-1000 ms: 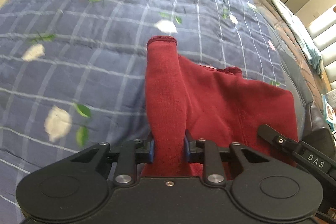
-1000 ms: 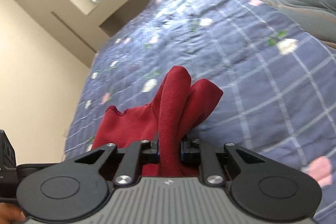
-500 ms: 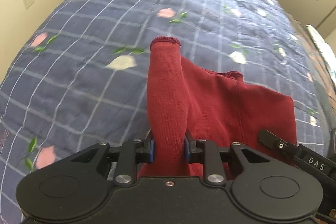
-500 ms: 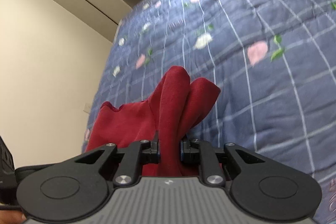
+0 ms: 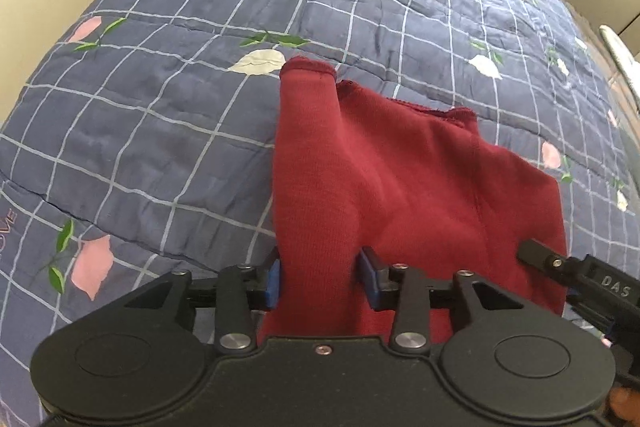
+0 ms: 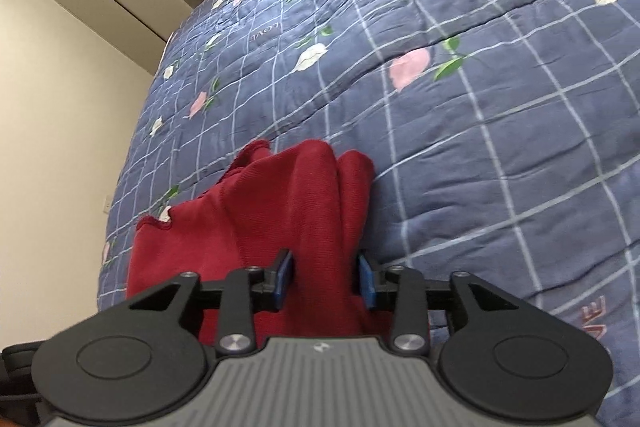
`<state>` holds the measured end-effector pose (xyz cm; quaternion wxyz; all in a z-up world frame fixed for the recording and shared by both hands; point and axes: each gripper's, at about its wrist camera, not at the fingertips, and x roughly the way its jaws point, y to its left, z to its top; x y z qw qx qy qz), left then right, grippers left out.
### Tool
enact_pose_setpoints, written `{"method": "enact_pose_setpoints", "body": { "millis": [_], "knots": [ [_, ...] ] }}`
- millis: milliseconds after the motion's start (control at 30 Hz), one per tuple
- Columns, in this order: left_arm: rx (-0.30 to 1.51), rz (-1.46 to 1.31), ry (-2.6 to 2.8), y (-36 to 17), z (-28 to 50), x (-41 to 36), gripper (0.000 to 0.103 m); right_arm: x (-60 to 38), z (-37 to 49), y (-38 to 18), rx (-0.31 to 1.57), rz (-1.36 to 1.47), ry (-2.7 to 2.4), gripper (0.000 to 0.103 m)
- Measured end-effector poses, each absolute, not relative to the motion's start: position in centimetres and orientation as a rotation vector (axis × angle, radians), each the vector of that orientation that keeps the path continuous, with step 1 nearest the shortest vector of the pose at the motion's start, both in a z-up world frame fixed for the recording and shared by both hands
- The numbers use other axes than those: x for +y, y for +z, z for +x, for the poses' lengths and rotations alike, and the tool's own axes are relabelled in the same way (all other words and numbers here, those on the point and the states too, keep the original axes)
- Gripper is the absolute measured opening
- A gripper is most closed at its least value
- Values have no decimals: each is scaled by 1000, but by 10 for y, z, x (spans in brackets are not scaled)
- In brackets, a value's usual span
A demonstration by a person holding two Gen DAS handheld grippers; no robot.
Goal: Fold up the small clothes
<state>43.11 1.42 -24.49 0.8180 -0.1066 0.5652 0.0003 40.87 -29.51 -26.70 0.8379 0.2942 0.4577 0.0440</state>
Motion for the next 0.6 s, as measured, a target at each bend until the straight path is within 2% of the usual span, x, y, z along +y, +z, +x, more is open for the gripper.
{"method": "enact_pose_setpoints", "body": {
  "millis": [200,300,367,600],
  "knots": [
    [1211,-168,30,-244,428,13,69,-301,398,-253,930,558,60,53],
    [1204,-123,55,-239,428,12,79,-303,395,-241,900,519,43,65],
    [1187,-110,56,-233,427,13,83,-305,392,-231,880,498,37,78],
    [1111,-95,57,-199,416,13,93,-308,370,-175,793,440,45,99]
  ]
}}
